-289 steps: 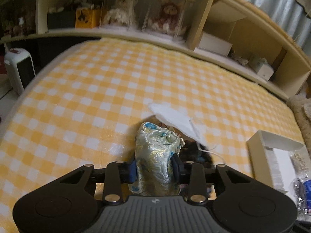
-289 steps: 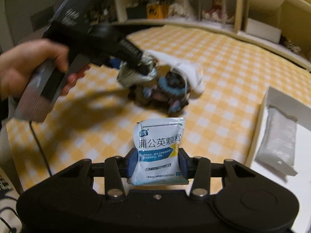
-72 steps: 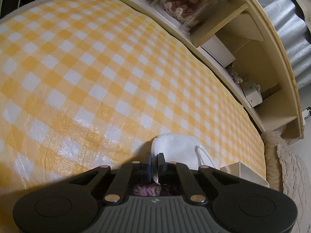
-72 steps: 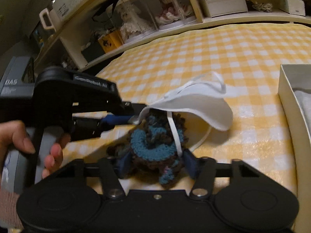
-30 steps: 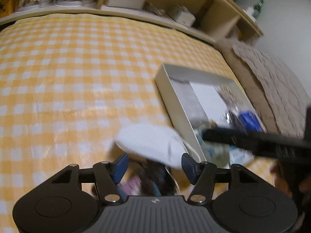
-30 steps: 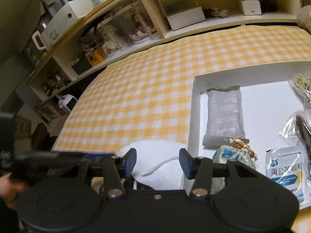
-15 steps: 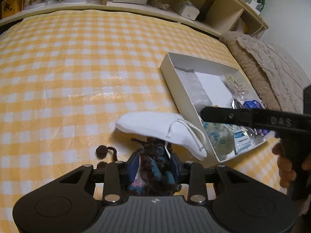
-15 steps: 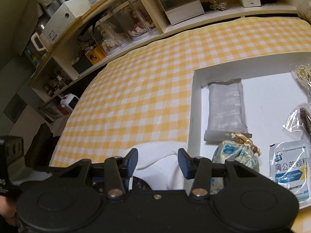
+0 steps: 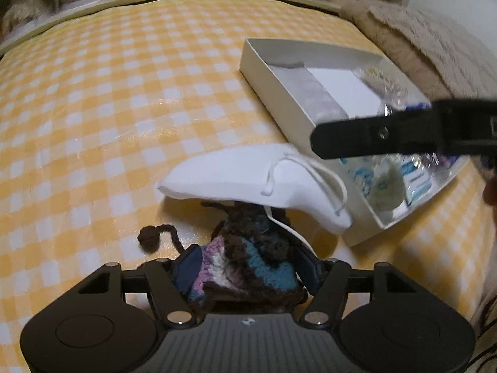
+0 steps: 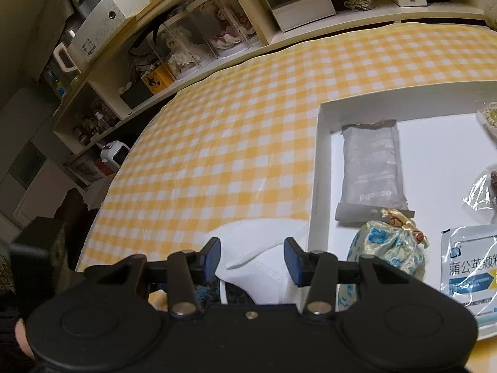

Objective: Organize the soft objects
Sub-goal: 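Grasp the white mask with the right gripper while the left grasps the knitted pouch, then carry both items to the tray and open the right gripper on the mask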

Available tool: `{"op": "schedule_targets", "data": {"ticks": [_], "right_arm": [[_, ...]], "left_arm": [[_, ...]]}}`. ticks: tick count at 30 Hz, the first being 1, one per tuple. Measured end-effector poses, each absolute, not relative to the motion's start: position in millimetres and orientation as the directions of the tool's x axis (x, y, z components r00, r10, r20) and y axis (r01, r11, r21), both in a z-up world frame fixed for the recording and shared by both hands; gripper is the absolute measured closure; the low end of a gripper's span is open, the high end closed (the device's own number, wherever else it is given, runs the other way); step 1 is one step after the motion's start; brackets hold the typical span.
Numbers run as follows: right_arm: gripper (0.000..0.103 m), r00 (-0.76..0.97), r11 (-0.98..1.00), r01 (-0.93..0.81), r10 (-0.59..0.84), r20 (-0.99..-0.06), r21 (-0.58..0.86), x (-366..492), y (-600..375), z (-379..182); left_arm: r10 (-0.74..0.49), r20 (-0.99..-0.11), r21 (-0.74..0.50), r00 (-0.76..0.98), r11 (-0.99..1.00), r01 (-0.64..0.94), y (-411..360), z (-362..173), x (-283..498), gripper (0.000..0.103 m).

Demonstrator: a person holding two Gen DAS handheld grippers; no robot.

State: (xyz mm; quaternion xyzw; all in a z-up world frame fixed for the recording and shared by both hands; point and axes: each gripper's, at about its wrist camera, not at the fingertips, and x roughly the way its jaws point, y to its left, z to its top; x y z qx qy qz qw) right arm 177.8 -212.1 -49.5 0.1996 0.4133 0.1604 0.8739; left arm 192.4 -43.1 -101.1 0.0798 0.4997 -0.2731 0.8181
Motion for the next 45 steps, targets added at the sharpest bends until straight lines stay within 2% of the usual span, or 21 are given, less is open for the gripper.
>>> {"op": "schedule_targets", "data": {"ticks": [1,2,8,16,21,26,28,29,32,33,37,45], "right_arm": [[0.057,0.605,0.869,-0.117,0.446,-0.66,0.48,178,-211,-50],[0.057,0.604,0.87,-0.119,0.446,-0.66,0.479,179,-211,-50],[0.057,0.593,0.867,-0.141,0.461,-0.661,0.478,182,-206,-53],[0.056,0.559,0.848,-0.229,0.517,-0.649,0.478,189,-187,-59],[0.042,0.509,0.816,-0.35,0.577,-0.638,0.46,190,-166,-60],[0.041,0.499,0.825,-0.417,0.558,-0.663,0.381,191,-148,-61],[0.046,0.501,0.845,-0.424,0.519,-0.693,0.326,194,-142,-66],[0.053,0.5,0.852,-0.424,0.502,-0.705,0.306,195,-140,-68],[0.092,0.496,0.874,-0.409,0.453,-0.741,0.261,199,-139,-76],[0.097,0.502,0.882,-0.4,0.437,-0.746,0.247,199,-142,-78],[0.099,0.564,0.915,-0.358,0.371,-0.738,0.186,198,-153,-72],[0.102,0.628,0.93,-0.337,0.34,-0.7,0.15,192,-162,-59]], "left_arm": [[-0.356,-0.865,-0.126,0.354,0.836,0.534,-46,-101,192,0.052],[-0.343,-0.868,-0.106,0.36,0.835,0.54,-47,-100,191,0.053],[-0.29,-0.871,-0.029,0.396,0.836,0.548,-36,-89,181,0.054],[-0.231,-0.867,0.005,0.441,0.881,0.472,-5,-72,184,0.054],[-0.237,-0.867,-0.008,0.438,0.886,0.463,0,-71,187,0.054],[-0.241,-0.874,-0.012,0.423,0.88,0.475,-4,-76,187,0.054],[-0.234,-0.875,-0.007,0.423,0.881,0.472,-6,-77,186,0.054],[-0.234,-0.876,-0.01,0.422,0.883,0.468,-5,-78,187,0.054],[-0.227,-0.873,-0.014,0.432,0.896,0.443,1,-77,191,0.053],[-0.226,-0.871,-0.017,0.437,0.901,0.433,4,-76,193,0.053],[-0.214,-0.857,-0.034,0.468,0.931,0.363,16,-72,197,0.053],[-0.232,-0.785,-0.072,0.574,0.955,0.289,26,-48,195,0.053]]}}
